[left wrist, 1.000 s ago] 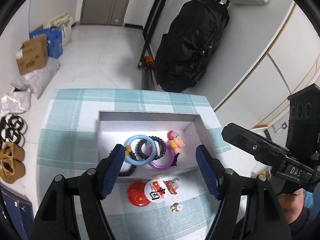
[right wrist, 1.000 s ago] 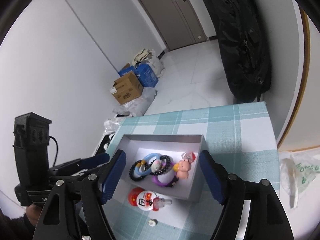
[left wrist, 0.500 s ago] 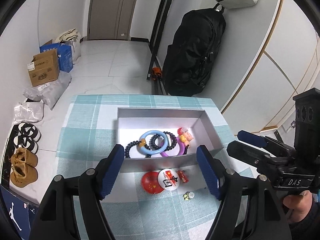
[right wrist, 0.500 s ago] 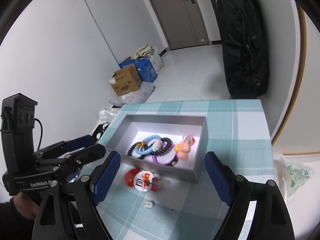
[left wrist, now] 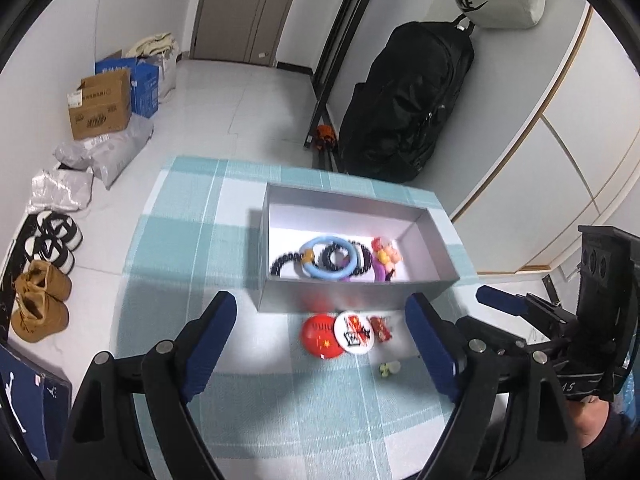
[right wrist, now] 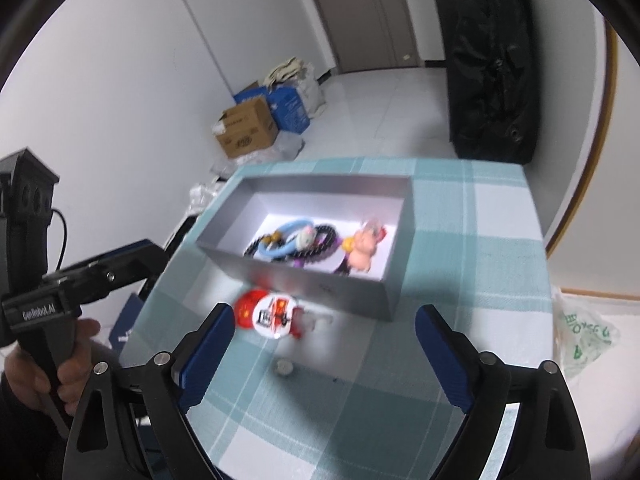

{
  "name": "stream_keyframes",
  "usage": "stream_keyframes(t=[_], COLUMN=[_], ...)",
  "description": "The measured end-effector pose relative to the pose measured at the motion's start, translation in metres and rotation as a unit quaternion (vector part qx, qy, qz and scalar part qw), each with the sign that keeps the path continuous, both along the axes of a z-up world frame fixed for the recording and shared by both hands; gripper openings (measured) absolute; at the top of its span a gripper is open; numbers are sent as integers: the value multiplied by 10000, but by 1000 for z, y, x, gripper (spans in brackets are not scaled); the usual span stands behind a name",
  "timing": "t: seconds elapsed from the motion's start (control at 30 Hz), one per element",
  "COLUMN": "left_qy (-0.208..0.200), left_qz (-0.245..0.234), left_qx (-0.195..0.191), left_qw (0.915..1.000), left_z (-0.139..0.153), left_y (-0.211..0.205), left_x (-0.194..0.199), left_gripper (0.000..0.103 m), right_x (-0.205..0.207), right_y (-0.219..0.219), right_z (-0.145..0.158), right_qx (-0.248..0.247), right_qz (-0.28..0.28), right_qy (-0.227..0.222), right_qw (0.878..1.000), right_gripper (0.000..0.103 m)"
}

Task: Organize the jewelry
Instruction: 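Raise both grippers out of the box toward the remaining small items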

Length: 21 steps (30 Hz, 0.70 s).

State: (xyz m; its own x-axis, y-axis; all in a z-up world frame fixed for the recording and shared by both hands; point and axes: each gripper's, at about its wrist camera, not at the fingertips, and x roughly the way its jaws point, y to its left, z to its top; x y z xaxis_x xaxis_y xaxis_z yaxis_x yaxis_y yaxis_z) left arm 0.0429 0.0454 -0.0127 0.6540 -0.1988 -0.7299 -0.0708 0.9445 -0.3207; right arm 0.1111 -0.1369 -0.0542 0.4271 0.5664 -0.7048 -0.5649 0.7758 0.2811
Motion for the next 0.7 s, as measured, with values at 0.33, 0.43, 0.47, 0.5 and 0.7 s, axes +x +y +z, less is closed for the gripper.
stream_keyframes(t=[0.33, 0.43, 0.47, 0.5, 0.7], left_qy=[563, 640, 649, 663, 627], left_qz=[-11, 81, 104, 113, 60], left_qx=[121, 30, -12, -44, 22], left_qw=[9983, 9979, 9978, 9977, 9980], left_z=[-21, -22, -22, -22, -21], left_y=[0, 5, 7, 7, 6], left_x=[-11, -11, -11, -11, -12], left_gripper=[83, 83, 83, 83, 83], right_x=[-17, -21, -22, -21, -27], right_y=[18, 23, 25, 27, 39], right_z=[-34, -38, -39, -41, -50], right_qx=[-590, -641, -681, -715, -1045], right_qz=[344, 455, 478, 511, 724], right_qy=[397, 394, 387, 385, 150], right_qw=[9969, 9961, 9958, 9954, 9918], right_gripper=[91, 88, 86, 80, 54])
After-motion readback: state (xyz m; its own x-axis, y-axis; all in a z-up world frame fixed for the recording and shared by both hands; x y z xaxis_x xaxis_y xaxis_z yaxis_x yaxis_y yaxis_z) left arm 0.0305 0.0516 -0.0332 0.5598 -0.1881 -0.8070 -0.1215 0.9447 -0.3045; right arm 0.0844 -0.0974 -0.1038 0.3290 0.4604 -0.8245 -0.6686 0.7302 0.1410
